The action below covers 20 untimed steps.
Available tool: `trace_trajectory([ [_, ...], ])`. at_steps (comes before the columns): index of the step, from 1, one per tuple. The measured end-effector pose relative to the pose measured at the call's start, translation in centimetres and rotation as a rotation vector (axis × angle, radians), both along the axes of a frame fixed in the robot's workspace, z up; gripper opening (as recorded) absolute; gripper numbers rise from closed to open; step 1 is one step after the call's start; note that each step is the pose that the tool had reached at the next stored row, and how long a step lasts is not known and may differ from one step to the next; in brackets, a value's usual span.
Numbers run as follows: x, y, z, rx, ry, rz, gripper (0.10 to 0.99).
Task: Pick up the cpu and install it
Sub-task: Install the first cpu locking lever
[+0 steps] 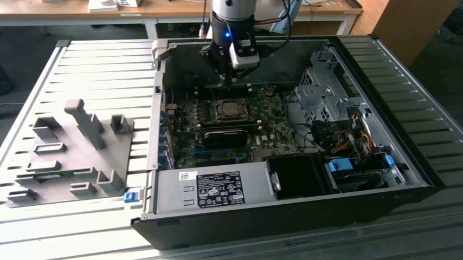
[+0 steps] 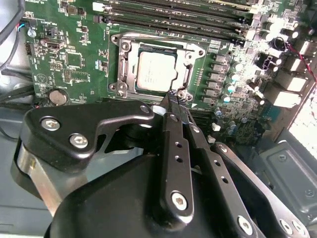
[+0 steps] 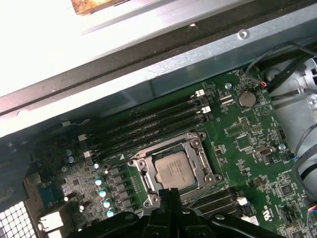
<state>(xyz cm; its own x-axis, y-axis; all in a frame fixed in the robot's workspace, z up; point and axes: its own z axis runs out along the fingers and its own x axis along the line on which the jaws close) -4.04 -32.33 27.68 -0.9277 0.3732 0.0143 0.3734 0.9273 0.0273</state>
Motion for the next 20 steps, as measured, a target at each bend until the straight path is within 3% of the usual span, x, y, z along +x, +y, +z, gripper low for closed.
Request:
trace_trajectory([
  [20,0.0,0.0,0.0,0.0,0.0,0.097,0.106],
])
